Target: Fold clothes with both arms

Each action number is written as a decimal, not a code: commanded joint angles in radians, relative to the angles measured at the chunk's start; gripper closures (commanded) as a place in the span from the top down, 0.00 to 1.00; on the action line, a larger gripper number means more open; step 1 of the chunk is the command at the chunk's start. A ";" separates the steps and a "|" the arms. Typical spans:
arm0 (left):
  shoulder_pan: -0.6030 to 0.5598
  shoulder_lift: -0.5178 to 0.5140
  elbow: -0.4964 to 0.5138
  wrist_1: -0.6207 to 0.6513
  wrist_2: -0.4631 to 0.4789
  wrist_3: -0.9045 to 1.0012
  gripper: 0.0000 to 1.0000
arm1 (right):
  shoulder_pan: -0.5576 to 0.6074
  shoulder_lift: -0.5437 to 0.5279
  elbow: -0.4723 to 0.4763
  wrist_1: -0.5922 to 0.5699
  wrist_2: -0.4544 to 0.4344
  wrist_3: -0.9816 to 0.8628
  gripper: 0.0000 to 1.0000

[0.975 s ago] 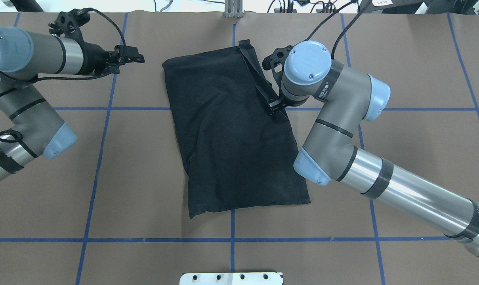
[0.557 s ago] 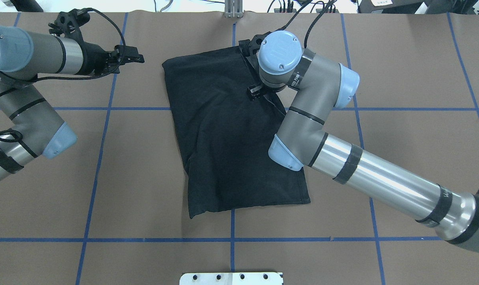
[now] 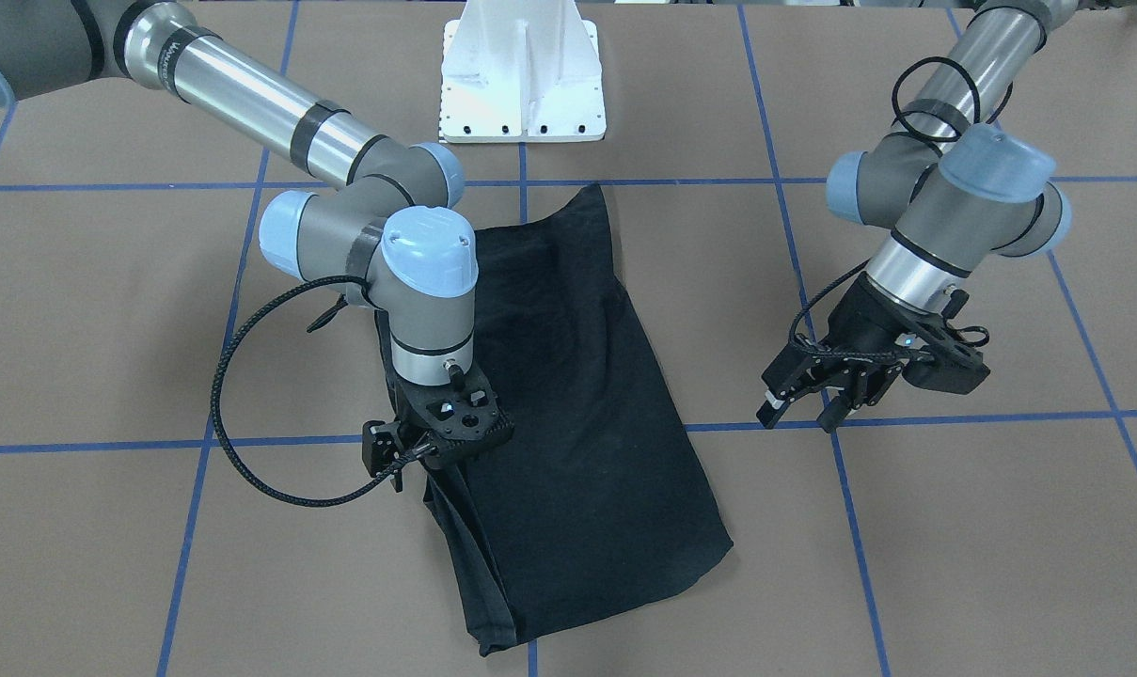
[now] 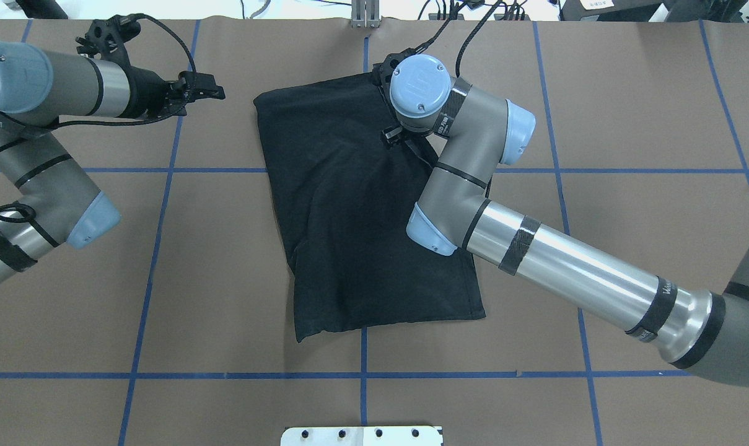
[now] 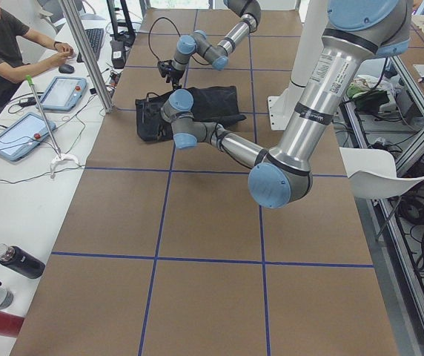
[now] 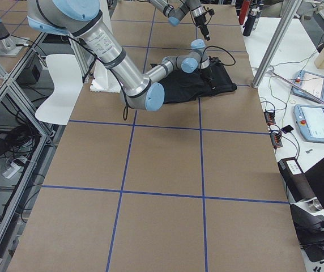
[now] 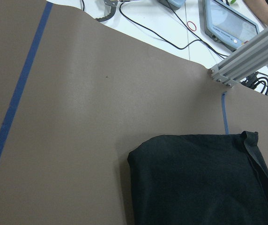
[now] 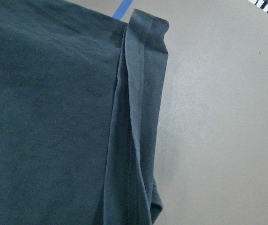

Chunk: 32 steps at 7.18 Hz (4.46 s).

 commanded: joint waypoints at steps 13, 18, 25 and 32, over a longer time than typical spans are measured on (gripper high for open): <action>0.000 -0.017 0.008 -0.002 -0.021 -0.001 1.00 | 0.059 -0.032 -0.054 0.007 0.053 -0.015 0.99; 0.000 -0.031 0.005 0.000 -0.021 -0.005 1.00 | 0.215 -0.115 -0.030 0.141 0.318 -0.065 0.99; 0.005 0.059 -0.243 0.037 -0.257 -0.209 1.00 | 0.222 -0.151 0.181 0.142 0.620 0.302 0.99; 0.541 0.159 -0.331 0.034 0.198 -0.623 1.00 | 0.197 -0.334 0.432 0.153 0.786 0.678 0.99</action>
